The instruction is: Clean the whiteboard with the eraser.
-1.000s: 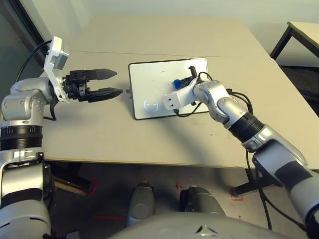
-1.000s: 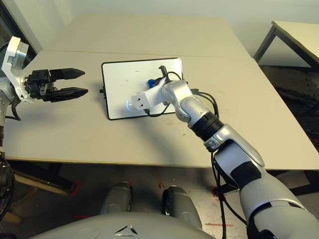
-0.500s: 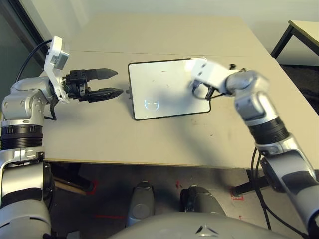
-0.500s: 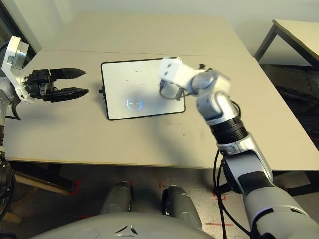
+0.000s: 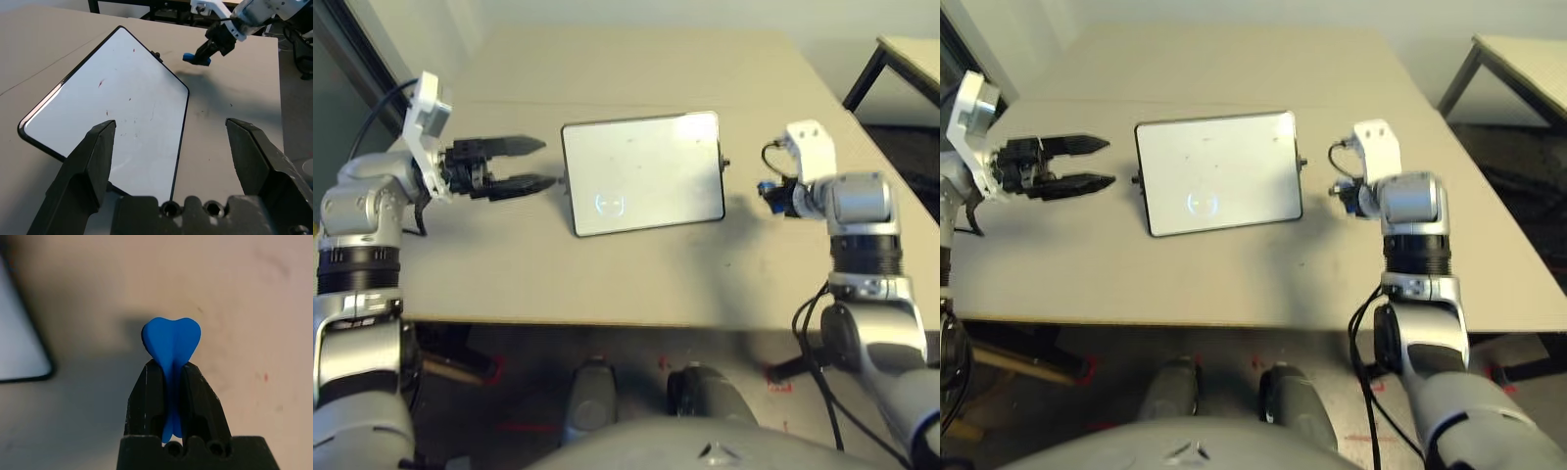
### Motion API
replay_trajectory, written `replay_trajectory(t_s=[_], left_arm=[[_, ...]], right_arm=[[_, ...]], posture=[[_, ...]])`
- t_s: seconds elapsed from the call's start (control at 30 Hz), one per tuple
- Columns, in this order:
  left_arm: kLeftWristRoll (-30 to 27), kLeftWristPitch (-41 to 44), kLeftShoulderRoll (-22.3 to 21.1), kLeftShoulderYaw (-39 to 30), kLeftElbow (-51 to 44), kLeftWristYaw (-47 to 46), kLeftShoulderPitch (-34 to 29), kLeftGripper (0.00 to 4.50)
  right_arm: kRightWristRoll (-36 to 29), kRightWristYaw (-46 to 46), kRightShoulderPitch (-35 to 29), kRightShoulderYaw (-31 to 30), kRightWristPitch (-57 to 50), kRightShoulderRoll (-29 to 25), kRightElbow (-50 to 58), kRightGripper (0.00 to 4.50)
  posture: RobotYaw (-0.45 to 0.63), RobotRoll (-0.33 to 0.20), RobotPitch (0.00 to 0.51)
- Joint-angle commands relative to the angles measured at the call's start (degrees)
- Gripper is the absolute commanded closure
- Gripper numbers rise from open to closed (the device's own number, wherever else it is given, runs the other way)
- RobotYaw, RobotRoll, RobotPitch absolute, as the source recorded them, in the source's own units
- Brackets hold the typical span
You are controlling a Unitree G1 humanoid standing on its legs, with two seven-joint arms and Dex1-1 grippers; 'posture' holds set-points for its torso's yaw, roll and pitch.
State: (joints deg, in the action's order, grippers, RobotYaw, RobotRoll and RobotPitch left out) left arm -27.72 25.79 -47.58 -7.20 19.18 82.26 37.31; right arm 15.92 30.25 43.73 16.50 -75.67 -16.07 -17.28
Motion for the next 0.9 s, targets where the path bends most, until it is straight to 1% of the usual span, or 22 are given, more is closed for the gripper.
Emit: replay_trajectory(t_s=[0.03, 0.1, 0.23, 0.27, 0.4, 0.47, 0.5, 0.53, 0.57, 0.63, 0.7, 0.73, 0.87, 0.9], left_arm=[[0.4, 0.0, -0.1, 0.7, 0.4, 0.2, 0.3, 0.0], [0.3, 0.0, -0.2, 0.7, 0.3, 0.2, 0.1, 0.0], [0.2, 0.4, -0.5, 0.3, -0.2, -0.1, -0.5, 0.0], [0.2, 0.5, -0.6, 0.2, -0.2, -0.2, -0.6, 0.0], [-0.2, 1.1, -1.1, -0.8, -0.7, -0.9, -1.4, 0.0], [-0.2, 1.0, -1.4, -1.7, -0.6, -1.8, -1.8, 0.0], [0.0, 0.7, -1.7, -2.3, -0.1, -2.8, -1.9, 0.0], [0.1, 0.6, -1.8, -3.0, 0.3, -3.8, -1.9, 0.0], [0.3, 0.4, -2.0, -3.6, 0.9, -4.9, -2.0, 0.0], [1.8, -2.7, -1.6, -4.9, 2.7, -8.3, -2.7, 0.0], [4.2, -7.1, 0.1, -6.7, 6.6, -15.3, -2.6, 0.0], [4.9, -9.2, 1.2, -7.8, 8.8, -19.0, -2.4, 0.0], [8.0, -17.4, 6.1, -10.7, 14.4, -32.7, -2.7, 0.0], [8.6, -19.1, 7.2, -11.0, 15.4, -35.1, -2.8, 0.0]], right_arm=[[-4.1, -5.5, 2.2, 4.6, -1.2, 1.0, -3.5, 4.27], [-6.0, -7.3, 2.6, 5.2, -1.2, 1.1, -4.2, 4.27], [-9.3, -8.9, 3.7, 4.7, -3.8, 0.3, -3.8, 2.89], [-9.9, -9.4, 3.8, 4.4, -4.0, 0.0, -3.0, 2.46], [-11.2, -12.6, 4.3, 5.3, -6.5, -1.0, 1.9, 0.95], [-11.5, -13.5, 3.6, 4.2, -5.6, -2.5, 5.2, 0.13], [-11.1, -13.7, 2.5, 2.2, -2.3, -3.9, 7.4, 0.02], [-11.3, -13.9, 1.5, 1.4, 0.6, -4.8, 9.1, 0.02], [-11.7, -14.1, 0.6, 1.6, 3.3, -5.3, 10.2, 0.02], [-11.9, -15.6, -2.3, 2.5, 13.9, -6.0, 10.5, 0.02], [-11.5, -17.1, -6.2, 2.2, 29.4, -6.9, 8.4, 0.02], [-13.0, -17.7, -7.6, 3.8, 36.3, -6.0, 6.8, 0.02], [-19.4, -16.1, -12.2, 7.7, 54.1, -3.4, 0.0, 0.02], [-19.7, -16.6, -13.2, 7.8, 57.7, -3.1, -1.6, 0.02]], posture=[[0.27, 0.0, 0.028], [0.27, 0.0, 0.028], [0.28, 0.0, 0.029], [0.28, 0.0, 0.03], [0.28, 0.0, 0.031], [0.28, 0.0, 0.032], [0.28, 0.0, 0.032], [0.28, 0.0, 0.032], [0.28, 0.0, 0.032], [0.27, 0.0, 0.032], [0.27, 0.0, 0.031], [0.27, 0.0, 0.031], [0.29, 0.0, 0.027], [0.29, 0.0, 0.026]])
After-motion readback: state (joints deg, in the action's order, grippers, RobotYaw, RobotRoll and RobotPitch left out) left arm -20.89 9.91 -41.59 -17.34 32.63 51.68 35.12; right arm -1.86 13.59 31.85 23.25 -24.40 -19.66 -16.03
